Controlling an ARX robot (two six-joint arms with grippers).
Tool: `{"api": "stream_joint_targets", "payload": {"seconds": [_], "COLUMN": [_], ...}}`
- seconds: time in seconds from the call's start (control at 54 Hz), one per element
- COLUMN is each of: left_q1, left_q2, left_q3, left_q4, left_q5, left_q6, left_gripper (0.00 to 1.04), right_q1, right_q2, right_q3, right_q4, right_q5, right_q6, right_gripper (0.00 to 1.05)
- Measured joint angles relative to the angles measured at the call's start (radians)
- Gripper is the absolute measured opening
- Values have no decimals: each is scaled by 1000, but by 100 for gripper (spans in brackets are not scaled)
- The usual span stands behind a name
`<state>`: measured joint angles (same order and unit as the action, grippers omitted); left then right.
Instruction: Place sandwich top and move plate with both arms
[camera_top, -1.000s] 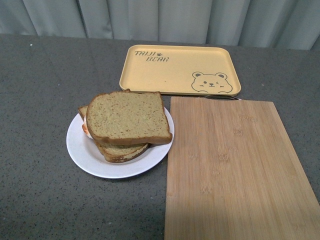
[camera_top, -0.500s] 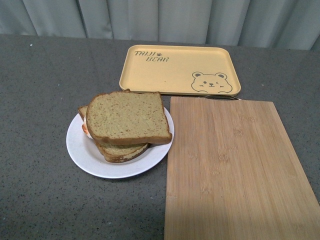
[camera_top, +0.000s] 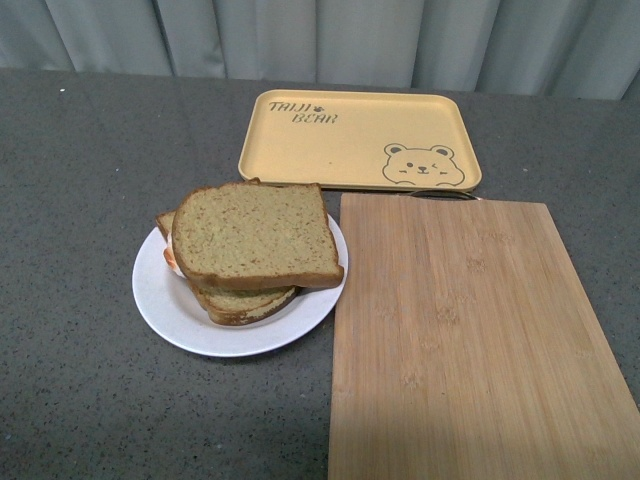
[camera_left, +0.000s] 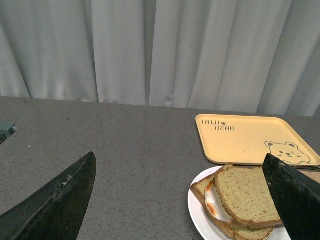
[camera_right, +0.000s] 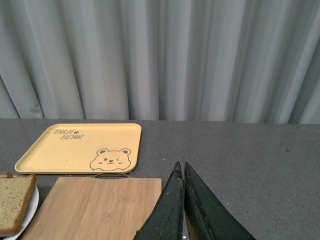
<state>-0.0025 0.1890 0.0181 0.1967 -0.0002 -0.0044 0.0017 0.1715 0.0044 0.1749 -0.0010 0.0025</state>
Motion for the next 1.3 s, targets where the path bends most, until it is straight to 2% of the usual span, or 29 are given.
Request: {"api": "stream_joint_targets", "payload": {"seconds": [0.111,0.296,0.481,0.556,0.833,0.87,1.0,1.056,1.111,1.296], "left_q1": [0,0,0,0,0,0,2,16,24,40], "left_q2": [0,0,0,0,0,0,5,53,161,577], "left_q3": [0,0,0,0,0,0,3,39,68,147], "left_q4": [0,0,0,0,0,0,-11,-129,-174,35], "left_q5": [0,0,0,0,0,0,6,60,84,145], "left_q6": [0,0,0,0,0,0,-5,-61,-119,-296], "left_gripper": [98,98,98,98,98,98,98,98,98,98], "right_q1": [0,0,0,0,0,0,0,0,0,0], "right_q2": [-125,-167,-167,-167,-167,-167,-167,-167,-167,-167], "right_q3": [0,0,0,0,0,0,0,0,0,0], "right_q4": [-160,-173,-173,-173,-173,-173,-173,-173,-173,-173], "right_q5": [-1,-1,-1,-1,-1,-1,-1,-1,-1,-1], "right_q6": [0,-1,-2,-2,-2,-1,-1,-1,-1,-1], "right_gripper": [1,1,34,50,94,97,95,95,95,95]}}
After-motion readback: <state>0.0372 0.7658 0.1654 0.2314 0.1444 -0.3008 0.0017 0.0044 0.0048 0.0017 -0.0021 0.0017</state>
